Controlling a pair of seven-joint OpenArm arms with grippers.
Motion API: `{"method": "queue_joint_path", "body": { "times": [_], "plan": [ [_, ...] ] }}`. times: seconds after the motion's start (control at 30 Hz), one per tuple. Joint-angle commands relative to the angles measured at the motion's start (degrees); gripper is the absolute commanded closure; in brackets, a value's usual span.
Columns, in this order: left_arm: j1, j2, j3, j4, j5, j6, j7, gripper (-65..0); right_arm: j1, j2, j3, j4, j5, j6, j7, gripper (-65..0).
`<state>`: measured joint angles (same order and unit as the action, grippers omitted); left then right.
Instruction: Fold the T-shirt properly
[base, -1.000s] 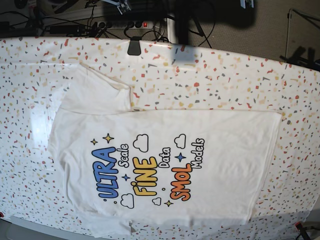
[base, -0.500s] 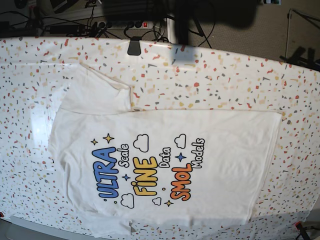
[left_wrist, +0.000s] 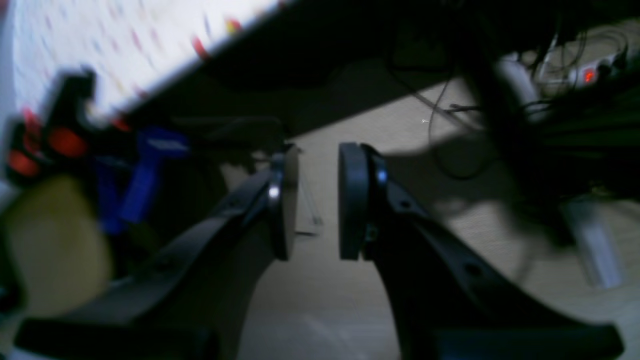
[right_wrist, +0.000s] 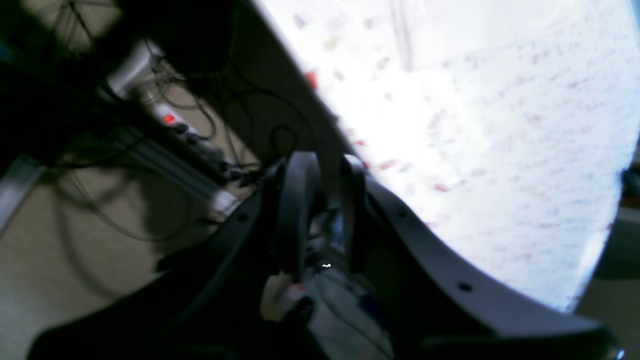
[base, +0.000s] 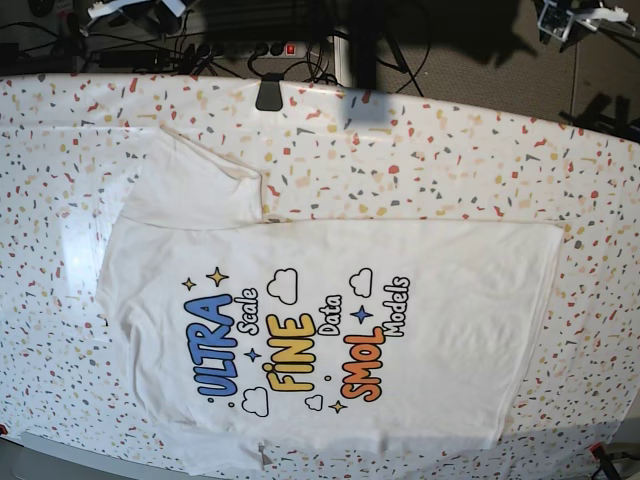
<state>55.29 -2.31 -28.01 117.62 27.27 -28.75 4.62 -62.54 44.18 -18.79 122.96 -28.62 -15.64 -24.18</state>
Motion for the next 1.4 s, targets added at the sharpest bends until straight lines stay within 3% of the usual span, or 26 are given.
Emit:
{"method": "queue_joint_path", "body": {
  "times": [0.0, 0.07, 0.23, 0.4, 0.5, 0.73, 0.87, 1.37],
  "plan": [
    [0.9, -1.99, -0.33, 1.9, -0.26, 0.35, -0.55, -13.7, -0.66, 0.96, 0.07, 2.58, -1.97, -1.36, 0.17, -12.6],
    [0.9, -6.03, -0.33, 3.19, -0.26, -0.72, -0.57, -14.8, -0.66, 1.77, 0.07, 4.79, -3.91, -1.36, -0.85, -12.6],
    [0.59, -17.09, -0.33, 3.93, -0.26, -1.51, -2.27, -26.2, -0.57, 2.32, 0.07, 7.17, -5.99, -1.36, -0.98, -12.6],
    [0.37, -26.56, -0.33, 3.93, -0.28, -1.46, -9.11, -26.7, 0.92, 2.29, 0.07, 7.17, -5.9, -1.38, -1.73, -12.6],
    [-2.6, -30.4, 1.03, 3.91, -0.33, -1.46, -9.31, -26.7, 3.19, 2.29, 0.07, 7.17, -5.9, -1.38, -3.98, -12.6],
    [-15.98, -32.94, 12.57, 3.65, -0.28, -1.46, 0.92, -26.7, 7.41, 2.29, 0.07, 7.15, -5.7, -1.4, -5.86, -12.6],
    [-22.43, -32.94, 18.75, -0.7, -0.26, 0.66, 0.94, -26.7, 8.11, 2.29, 0.07, 7.15, -5.7, -1.42, -5.88, -12.6],
    [-49.55, -31.54, 36.59, -31.78, 3.23, 2.43, 2.91, -26.7, 8.11, 2.12, 0.07, 7.15, -5.73, -1.51, -5.92, -12.6]
  ]
}}
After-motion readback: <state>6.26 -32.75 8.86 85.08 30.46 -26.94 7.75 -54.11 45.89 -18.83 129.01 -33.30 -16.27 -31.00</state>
